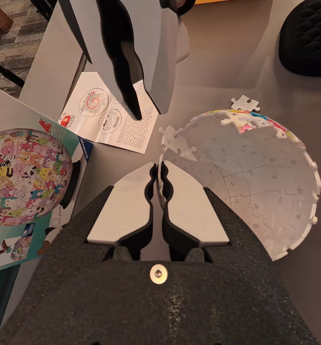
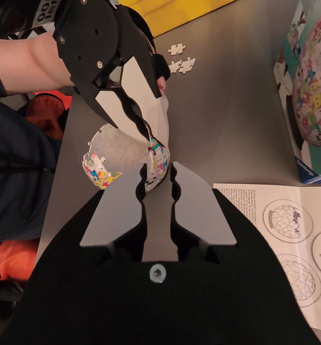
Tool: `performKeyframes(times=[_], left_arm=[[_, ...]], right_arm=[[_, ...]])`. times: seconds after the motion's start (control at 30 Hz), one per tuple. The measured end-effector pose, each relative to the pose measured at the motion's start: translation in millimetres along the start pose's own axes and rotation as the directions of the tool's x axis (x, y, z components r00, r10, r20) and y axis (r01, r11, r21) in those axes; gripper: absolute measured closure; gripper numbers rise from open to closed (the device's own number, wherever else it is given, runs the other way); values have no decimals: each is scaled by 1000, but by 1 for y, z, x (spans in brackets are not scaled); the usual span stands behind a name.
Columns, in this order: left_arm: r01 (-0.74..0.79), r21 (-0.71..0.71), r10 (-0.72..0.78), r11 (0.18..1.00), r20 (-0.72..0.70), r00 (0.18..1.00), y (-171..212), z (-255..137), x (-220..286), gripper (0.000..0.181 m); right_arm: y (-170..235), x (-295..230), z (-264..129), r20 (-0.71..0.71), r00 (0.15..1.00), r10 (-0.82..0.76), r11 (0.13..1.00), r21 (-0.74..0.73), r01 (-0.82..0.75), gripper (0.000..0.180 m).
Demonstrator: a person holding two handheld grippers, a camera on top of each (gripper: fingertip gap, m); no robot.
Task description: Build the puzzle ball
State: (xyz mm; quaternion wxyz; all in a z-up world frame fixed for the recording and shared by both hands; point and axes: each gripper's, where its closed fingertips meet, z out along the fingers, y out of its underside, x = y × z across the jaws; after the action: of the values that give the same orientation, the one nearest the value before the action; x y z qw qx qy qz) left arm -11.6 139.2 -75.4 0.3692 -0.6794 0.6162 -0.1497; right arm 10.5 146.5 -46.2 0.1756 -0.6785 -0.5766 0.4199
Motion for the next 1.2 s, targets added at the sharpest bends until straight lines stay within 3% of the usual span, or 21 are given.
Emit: performKeyframes(times=[0.27, 0.37, 0.67, 0.8, 0.93, 1.07, 1.13, 1.2], left_arm=[[-12, -11, 12, 1000, -1, 1000, -1, 1, 1, 177], [-12, -11, 12, 1000, -2, 1000, -2, 1, 1, 177], [-4, -14, 4, 1000, -4, 1000, 1, 0, 1, 177], [40, 13, -40, 999, 3, 999, -1, -2, 0, 147], [54, 74, -59, 996, 57, 997, -8, -26, -8, 143], [76, 164, -101, 983, 147, 984, -12, -84, -15, 145], [107, 219, -151, 970, 193, 970, -11, -120, -13, 147], [175, 276, -229, 945, 177, 957, -6, -152, 2, 148]], right_arm=[[8, -5, 19, 62, 998, 22, 997, -72, -17, 155], [11, -9, 23, 87, 996, 18, 995, -96, -10, 175], [-6, -25, 9, 199, 979, 39, 999, 15, -43, 177], [-27, -30, -15, 169, 985, -28, 985, 170, -1, 176], [-50, -36, -53, 61, 995, -81, 935, 350, 55, 176], [-66, -61, -102, -132, 984, -116, 857, 489, 166, 177], [-61, -86, -122, -217, 969, -117, 830, 514, 215, 177], [-42, -106, -127, -320, 945, -70, 863, 456, 218, 177]])
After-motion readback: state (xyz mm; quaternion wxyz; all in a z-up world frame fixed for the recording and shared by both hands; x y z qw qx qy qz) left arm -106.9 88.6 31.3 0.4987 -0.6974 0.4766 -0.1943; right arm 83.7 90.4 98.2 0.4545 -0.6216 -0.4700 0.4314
